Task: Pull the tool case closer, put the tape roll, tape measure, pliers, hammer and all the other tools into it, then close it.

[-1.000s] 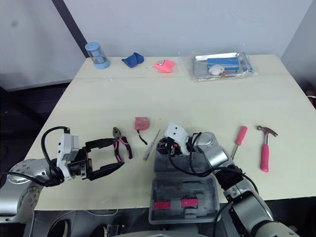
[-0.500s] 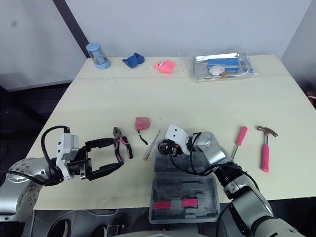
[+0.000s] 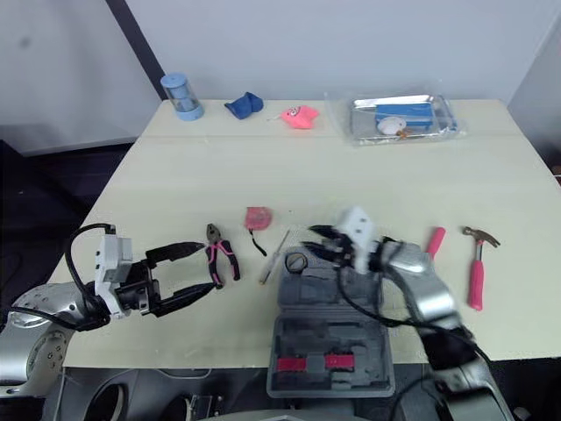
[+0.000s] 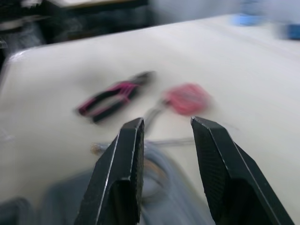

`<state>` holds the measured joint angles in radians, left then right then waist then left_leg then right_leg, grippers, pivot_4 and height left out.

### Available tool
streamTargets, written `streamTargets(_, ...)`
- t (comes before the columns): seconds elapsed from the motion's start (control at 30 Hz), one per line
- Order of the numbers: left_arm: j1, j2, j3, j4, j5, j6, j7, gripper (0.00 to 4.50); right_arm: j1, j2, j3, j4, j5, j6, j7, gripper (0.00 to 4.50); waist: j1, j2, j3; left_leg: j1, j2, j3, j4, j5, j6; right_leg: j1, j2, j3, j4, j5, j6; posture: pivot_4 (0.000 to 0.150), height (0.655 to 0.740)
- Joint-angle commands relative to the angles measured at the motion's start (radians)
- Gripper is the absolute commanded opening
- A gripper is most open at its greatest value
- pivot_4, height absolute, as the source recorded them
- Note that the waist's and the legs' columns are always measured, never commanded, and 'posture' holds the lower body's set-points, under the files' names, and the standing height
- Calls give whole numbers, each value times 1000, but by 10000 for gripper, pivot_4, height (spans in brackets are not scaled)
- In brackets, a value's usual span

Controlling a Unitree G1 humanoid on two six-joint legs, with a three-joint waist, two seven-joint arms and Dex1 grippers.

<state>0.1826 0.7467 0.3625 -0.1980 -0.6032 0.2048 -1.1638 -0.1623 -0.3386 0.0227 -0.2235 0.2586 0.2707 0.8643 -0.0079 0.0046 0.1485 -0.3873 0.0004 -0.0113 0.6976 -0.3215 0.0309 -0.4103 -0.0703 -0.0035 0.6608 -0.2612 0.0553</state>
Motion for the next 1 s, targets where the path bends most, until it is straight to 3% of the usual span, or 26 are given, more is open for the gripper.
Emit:
streamTargets(0.03,42,-12,67,25,-16,-7,20,45000,128,-72,-208,-142,101,16,-33,16494,-2,-1,1,0,0,0,0,0,0,0,0,0,0,0,0,1500,7400)
streamTargets(0.27,86,-56,159,174,14,-64,84,45000,467,-156,-625,-56,195,-57,-58,16494,-3,-1,0,5,1,1,0,-3,5,3,2,1,2,0,0,1500,7400)
streamTargets(0.33,109,-63,170,225,33,-91,81,45000,540,-164,-716,26,209,-84,-49,21782,-3,-1,0,7,1,2,0,-3,5,5,4,1,2,0,0,1500,7400)
streamTargets(0.5,151,-74,185,315,54,-142,63,45000,582,-190,-822,209,245,-130,-41,42165,-7,-2,0,9,2,4,-1,-4,6,7,6,3,0,0,0,1500,7400)
streamTargets(0.53,157,-74,186,326,56,-149,58,45000,583,-196,-830,244,246,-141,-35,44083,-7,-2,0,9,2,4,-1,-4,6,8,5,3,0,0,0,1500,7400)
streamTargets(0.73,167,-69,189,355,52,-170,46,45000,597,-222,-848,390,245,-214,-8,44083,-2,-2,0,10,2,4,-1,-4,6,8,1,5,0,-1,-1,1500,7400)
streamTargets(1.0,169,-64,179,319,52,-166,37,45000,621,-211,-835,347,284,-230,12,44083,-3,-1,-1,10,3,4,-1,-4,6,8,0,6,0,0,-1,1500,7400)
